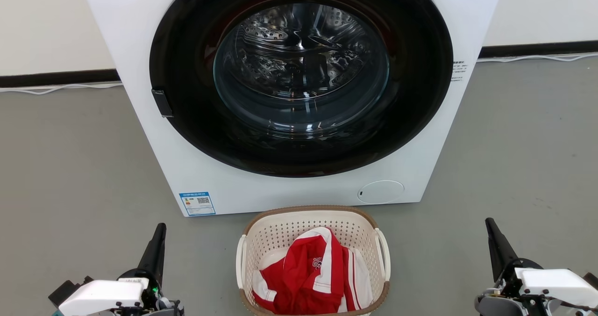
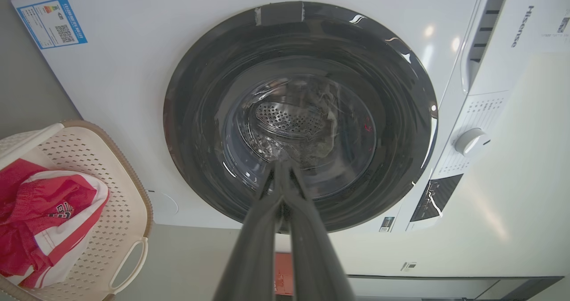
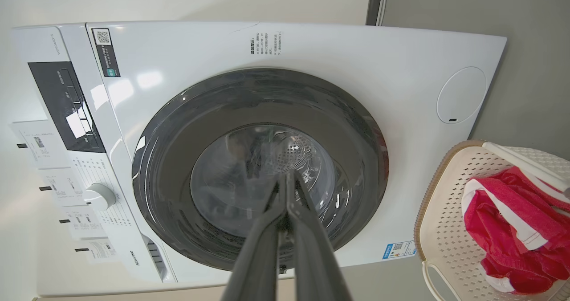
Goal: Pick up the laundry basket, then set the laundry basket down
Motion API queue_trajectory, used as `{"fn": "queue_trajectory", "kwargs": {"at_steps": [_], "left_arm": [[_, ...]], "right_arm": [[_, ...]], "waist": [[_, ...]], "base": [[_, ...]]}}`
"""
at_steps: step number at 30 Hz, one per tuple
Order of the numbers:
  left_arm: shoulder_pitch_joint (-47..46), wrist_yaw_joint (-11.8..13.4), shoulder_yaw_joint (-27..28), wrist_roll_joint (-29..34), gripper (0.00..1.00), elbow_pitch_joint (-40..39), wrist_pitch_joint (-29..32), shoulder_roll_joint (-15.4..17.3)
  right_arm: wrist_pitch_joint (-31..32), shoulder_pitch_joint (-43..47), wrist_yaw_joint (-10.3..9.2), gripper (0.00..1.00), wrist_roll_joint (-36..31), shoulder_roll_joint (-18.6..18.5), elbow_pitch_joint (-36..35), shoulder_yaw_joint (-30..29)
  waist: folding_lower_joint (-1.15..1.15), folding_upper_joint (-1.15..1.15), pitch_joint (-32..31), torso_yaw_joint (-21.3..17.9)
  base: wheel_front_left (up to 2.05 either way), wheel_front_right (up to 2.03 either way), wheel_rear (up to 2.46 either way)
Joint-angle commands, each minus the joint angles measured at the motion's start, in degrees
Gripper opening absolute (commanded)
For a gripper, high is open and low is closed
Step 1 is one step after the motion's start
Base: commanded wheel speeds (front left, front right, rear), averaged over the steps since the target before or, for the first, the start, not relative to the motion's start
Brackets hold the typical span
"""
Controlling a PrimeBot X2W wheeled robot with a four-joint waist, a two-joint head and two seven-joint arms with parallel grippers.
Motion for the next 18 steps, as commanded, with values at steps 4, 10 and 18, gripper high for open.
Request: {"fn": "queue_trajectory", "kwargs": {"at_steps": [4,10,18], "left_arm": [[-3.3,-0.9,1.3,-3.3,0.00,-2.1,1.1,0.8],[-3.3,-0.9,1.3,-3.3,0.00,-2.1,1.1,0.8],[-3.3,-0.9,1.3,-3.3,0.00,-2.1,1.1,0.8]], "right_arm": [[1.4,-3.4,0.41,0.00,3.7,-0.1,-2.1,0.8],[1.4,-3.4,0.41,0.00,3.7,-0.1,-2.1,0.8],[1.4,-3.4,0.41,0.00,3.7,-0.1,-2.1,0.8]], "waist": [[0.00,0.00,0.0,0.1],[0.00,0.00,0.0,0.1],[0.00,0.00,0.0,0.1]], "base": [[0.00,0.00,0.00],[0.00,0.00,0.00],[0.00,0.00,0.00]]}}
